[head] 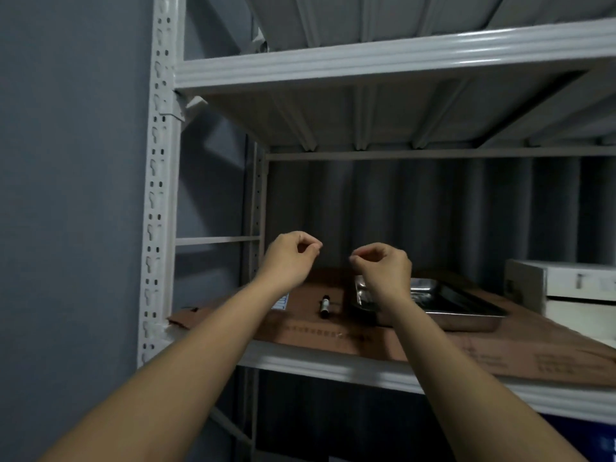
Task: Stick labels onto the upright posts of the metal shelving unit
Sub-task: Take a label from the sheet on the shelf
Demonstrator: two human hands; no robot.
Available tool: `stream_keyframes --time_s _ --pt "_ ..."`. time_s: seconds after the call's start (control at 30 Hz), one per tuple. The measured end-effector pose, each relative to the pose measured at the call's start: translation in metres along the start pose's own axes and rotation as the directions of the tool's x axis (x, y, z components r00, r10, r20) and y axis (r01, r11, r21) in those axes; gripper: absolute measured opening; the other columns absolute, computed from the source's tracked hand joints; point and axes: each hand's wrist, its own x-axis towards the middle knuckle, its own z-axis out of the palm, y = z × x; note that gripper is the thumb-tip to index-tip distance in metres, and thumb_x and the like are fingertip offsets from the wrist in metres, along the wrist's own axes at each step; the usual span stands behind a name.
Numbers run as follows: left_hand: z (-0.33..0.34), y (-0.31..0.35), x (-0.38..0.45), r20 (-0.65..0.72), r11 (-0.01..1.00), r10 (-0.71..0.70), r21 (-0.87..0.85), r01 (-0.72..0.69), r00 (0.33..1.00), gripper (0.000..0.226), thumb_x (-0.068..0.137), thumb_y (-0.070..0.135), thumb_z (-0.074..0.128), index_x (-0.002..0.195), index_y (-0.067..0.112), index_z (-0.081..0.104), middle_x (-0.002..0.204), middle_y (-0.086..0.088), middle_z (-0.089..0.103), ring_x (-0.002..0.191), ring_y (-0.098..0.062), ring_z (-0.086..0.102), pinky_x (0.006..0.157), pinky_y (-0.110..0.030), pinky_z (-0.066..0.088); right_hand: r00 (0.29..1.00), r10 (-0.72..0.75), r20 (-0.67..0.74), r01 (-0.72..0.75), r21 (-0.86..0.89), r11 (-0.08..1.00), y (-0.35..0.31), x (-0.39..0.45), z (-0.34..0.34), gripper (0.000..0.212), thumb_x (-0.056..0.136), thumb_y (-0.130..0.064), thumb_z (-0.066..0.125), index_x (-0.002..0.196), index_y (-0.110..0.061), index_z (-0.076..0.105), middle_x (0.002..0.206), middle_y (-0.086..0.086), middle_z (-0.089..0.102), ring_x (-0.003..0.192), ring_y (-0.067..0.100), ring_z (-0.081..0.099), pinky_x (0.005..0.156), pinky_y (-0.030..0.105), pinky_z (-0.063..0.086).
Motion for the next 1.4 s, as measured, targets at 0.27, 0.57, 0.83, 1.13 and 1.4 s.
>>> stream_keyframes --time_s 0.27,0.57,0.83,1.13,1.4 --pt "0.054 -0.022 0.013 0.091 0.999 -0.049 0.004 0.049 0.995 0.013 0.093 0.021 0.056 0.086 0.024 0.066 0.097 0.004 0.069 0.099 -0.016 0.062 0.086 -0.028 0.046 0.994 -0.017 0.109 0.047 -0.28 0.959 0.046 0.027 -0.024 0.009 0.087 -0.013 0.069 0.092 -0.009 0.075 0.091 0.006 0.073 0.09 0.017 0.066 0.086 0.033 0.052" --pt "0.087 -0.034 0.029 0.158 0.996 -0.071 0.065 0.062 0.985 0.018 0.092 0.026 0.056 0.078 0.033 0.063 0.099 0.007 0.068 0.098 -0.011 0.06 0.083 -0.028 0.047 0.946 0.087 0.313 0.122 -0.588 0.799 0.064 0.053 -0.018 0.024 0.086 -0.033 0.07 0.088 -0.009 0.071 0.094 0.011 0.068 0.088 0.025 0.064 0.074 0.034 0.05" --pt "0.092 -0.036 0.033 0.179 0.993 -0.066 0.106 0.048 0.982 0.017 0.093 0.024 0.053 0.083 0.029 0.066 0.102 0.007 0.066 0.096 -0.011 0.059 0.073 -0.025 0.046 0.836 0.214 0.505 0.273 -0.722 0.636 0.064 0.059 -0.015 0.021 0.087 -0.009 0.064 0.107 -0.008 0.069 0.112 0.01 0.065 0.103 0.026 0.061 0.088 0.034 0.052" --pt "0.086 -0.03 0.035 0.194 0.993 -0.053 0.11 0.031 0.98 0.016 0.093 0.024 0.053 0.087 0.026 0.067 0.104 0.007 0.066 0.102 -0.01 0.055 0.083 -0.026 0.042 0.845 0.177 0.505 0.302 -0.724 0.621 0.055 0.062 -0.015 0.02 0.086 -0.01 0.066 0.106 -0.008 0.069 0.11 0.011 0.065 0.1 0.025 0.062 0.086 0.034 0.052" --pt "0.08 -0.022 0.031 0.2 0.994 -0.034 0.108 0.013 0.979 0.015 0.094 0.024 0.052 0.09 0.027 0.067 0.106 0.006 0.065 0.102 -0.011 0.056 0.083 -0.026 0.043 0.854 0.142 0.501 0.284 -0.676 0.68 0.048 0.057 -0.022 0.015 0.085 -0.009 0.069 0.099 -0.013 0.073 0.107 0.006 0.068 0.1 0.02 0.063 0.091 0.033 0.052"
